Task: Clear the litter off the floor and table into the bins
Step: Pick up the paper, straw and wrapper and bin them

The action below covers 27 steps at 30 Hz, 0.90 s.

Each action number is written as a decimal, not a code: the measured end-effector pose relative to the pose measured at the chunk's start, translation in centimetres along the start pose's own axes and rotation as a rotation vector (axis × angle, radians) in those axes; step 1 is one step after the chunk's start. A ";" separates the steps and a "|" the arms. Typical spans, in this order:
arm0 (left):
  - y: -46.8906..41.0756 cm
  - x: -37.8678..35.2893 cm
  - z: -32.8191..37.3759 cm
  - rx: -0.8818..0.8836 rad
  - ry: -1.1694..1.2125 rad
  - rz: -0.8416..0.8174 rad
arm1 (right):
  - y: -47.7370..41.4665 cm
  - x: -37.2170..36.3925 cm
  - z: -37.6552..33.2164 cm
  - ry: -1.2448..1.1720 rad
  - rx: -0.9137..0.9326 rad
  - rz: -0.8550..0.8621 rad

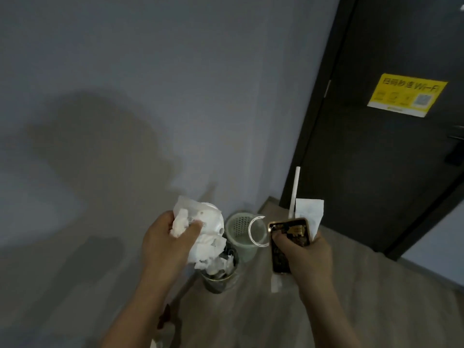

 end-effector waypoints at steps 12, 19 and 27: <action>-11.9 -14.1 -6.6 0.202 -0.245 -0.028 | -21.2 -4.3 6.9 0.132 -0.191 -0.187; -16.9 -20.0 -17.6 0.512 -0.244 -0.135 | -26.4 -7.9 15.0 0.326 -0.320 -0.217; -21.5 -28.0 -32.1 0.699 -0.413 -0.231 | -30.8 -10.5 26.1 0.461 -0.450 -0.160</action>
Point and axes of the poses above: each hand's wrist, its own y-axis away from the middle knuckle, its own x-axis out of the back of the hand, z = x × y, the point moved 3 cm from there along -y, towards the middle knuckle
